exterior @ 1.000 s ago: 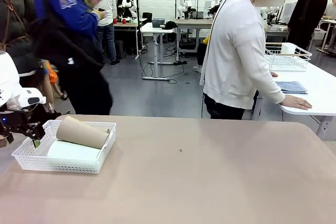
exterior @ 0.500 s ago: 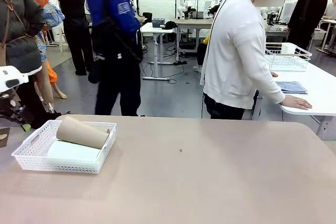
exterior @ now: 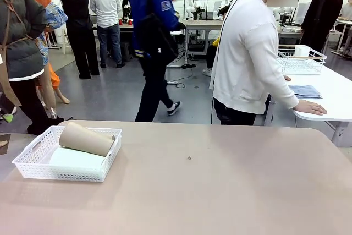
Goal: Clean and organize the cups into the basket.
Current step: Move the Organizing basket back to the left side of the table.
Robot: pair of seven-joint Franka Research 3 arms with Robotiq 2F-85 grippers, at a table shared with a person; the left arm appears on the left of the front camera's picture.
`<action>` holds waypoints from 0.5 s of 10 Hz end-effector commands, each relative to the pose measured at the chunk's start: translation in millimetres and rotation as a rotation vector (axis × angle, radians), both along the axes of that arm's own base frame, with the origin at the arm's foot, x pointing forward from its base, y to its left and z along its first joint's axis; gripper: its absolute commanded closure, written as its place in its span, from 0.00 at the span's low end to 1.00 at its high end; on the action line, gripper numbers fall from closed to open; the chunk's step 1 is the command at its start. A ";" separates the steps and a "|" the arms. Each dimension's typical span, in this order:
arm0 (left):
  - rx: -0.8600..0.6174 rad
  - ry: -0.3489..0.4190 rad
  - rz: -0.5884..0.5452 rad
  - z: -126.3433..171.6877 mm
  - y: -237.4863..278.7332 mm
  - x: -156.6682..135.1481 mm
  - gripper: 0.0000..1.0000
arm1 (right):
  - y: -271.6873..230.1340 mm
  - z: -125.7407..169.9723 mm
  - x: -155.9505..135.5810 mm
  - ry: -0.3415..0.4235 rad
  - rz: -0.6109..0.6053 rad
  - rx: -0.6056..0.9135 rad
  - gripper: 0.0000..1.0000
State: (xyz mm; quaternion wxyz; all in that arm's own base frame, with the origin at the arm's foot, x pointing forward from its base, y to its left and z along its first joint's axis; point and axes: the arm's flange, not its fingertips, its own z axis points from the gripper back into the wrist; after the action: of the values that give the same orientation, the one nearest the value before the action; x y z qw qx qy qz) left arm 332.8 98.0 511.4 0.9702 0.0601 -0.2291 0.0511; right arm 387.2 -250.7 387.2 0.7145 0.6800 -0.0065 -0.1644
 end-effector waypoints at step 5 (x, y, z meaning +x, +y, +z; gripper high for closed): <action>0.001 -0.018 -0.013 4.1 -4.3 0.7 0.00 | 0.8 -1.1 0.1 -0.004 -0.014 0.006 0.00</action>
State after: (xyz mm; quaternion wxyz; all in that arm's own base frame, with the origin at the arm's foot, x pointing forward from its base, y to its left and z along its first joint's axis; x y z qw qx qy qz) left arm 333.1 95.3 514.0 0.9694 0.0621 -0.2326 0.0481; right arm 387.2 -250.7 387.2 0.7145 0.6800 -0.0065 -0.1644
